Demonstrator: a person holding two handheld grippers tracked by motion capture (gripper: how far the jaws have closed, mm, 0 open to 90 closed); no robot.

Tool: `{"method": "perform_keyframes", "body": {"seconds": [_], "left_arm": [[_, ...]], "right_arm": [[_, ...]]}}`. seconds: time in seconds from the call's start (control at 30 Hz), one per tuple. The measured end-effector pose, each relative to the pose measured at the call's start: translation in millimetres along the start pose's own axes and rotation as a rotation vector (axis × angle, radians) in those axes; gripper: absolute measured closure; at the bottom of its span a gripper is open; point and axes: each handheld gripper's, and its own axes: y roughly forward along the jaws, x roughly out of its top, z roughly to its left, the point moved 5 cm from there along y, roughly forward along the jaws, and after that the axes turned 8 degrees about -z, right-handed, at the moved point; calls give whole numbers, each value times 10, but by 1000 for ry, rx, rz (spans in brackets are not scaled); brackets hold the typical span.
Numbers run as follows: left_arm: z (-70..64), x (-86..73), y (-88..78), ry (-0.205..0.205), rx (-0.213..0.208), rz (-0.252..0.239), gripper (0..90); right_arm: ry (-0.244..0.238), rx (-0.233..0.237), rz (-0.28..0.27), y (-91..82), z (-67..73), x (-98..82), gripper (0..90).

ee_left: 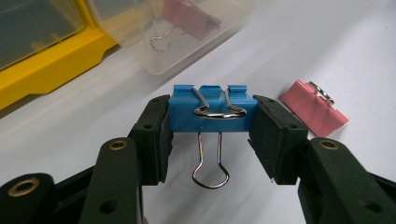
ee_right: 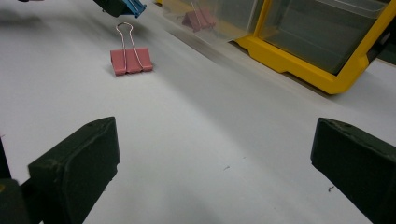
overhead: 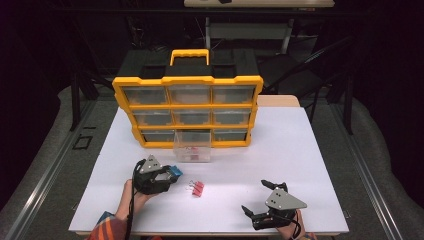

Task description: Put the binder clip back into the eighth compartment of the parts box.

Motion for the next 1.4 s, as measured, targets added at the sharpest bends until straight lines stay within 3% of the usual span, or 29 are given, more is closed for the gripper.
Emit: {"method": "perform_keyframes", "body": {"seconds": [0.3,1.1,1.4], "left_arm": [[121,26,-142,-29,47,-19,498],[364,148,-334,-75,116,-39,498],[379,259,-387,-60,142,-51,498]], "right_arm": [[-2,2,-6,-7,6,12,6],[-5,9,3,14,17,1,6],[-6,7,2,14,19,3,6]]}}
